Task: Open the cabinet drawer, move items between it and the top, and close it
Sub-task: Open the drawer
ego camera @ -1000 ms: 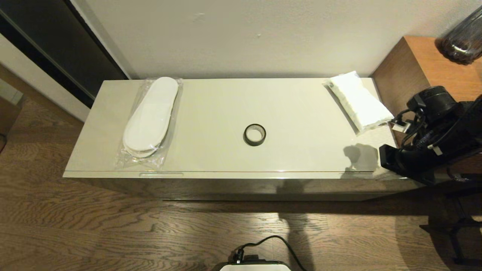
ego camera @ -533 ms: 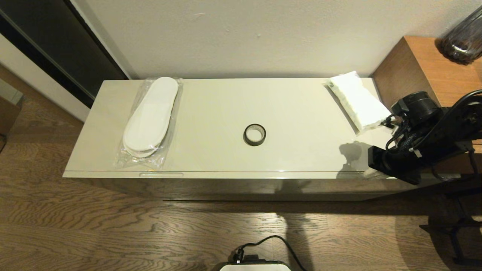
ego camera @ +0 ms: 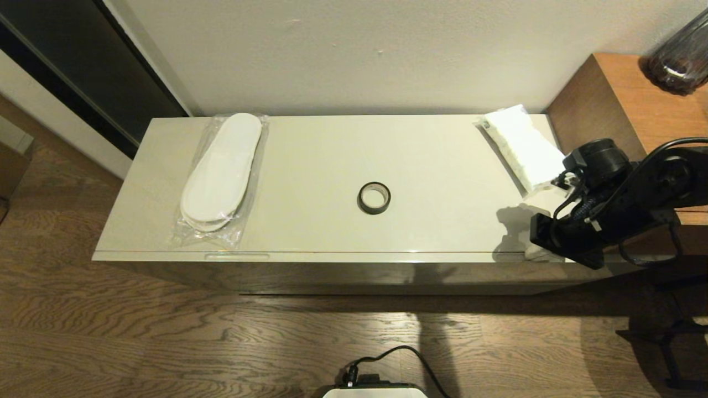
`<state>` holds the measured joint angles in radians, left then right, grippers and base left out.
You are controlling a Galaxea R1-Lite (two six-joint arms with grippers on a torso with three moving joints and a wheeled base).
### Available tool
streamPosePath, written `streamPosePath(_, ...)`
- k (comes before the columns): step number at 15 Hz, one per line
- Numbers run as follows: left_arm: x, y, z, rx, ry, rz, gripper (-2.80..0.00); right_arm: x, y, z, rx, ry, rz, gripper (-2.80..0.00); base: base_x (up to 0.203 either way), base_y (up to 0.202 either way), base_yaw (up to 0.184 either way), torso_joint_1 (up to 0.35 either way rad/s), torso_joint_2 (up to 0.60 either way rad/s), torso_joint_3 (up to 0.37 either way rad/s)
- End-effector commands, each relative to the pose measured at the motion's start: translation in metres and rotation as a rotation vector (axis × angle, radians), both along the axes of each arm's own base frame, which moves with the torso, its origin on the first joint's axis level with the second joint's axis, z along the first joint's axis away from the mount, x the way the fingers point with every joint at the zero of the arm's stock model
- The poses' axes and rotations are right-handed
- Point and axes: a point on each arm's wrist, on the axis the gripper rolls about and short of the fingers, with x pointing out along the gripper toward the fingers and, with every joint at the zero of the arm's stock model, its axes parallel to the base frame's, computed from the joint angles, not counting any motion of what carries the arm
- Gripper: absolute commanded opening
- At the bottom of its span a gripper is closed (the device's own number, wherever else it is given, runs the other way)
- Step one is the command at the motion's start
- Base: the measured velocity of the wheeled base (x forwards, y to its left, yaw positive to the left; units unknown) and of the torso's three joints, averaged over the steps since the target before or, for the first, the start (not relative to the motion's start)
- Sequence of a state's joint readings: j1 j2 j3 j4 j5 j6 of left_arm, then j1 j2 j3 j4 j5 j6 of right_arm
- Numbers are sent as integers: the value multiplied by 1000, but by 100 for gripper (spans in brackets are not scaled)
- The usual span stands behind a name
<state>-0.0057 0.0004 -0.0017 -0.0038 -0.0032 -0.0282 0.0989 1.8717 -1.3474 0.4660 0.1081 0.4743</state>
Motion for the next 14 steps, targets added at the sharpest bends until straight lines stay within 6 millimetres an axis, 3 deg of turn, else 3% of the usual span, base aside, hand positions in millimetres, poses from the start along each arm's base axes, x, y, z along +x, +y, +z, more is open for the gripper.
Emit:
streamPosePath(1, 0, 0, 0, 0, 1, 0, -280, -1, 0, -5, 1, 21, -2, -280, 0, 0, 0, 0, 0, 0)
streamPosePath(4, 0, 0, 0, 0, 1, 1, -280, -7, 0, -17, 11, 76, -24, -280, 0, 0, 0, 0, 0, 0)
streamPosePath(10, 0, 0, 0, -1, 1, 0, -280, -43, -4, -50, 6, 201, -25, -280, 0, 0, 0, 0, 0, 0)
streamPosePath(14, 0, 0, 0, 1, 0, 0, -280, -91, -8, -37, 48, 168, -2, -280, 0, 0, 0, 0, 0, 0)
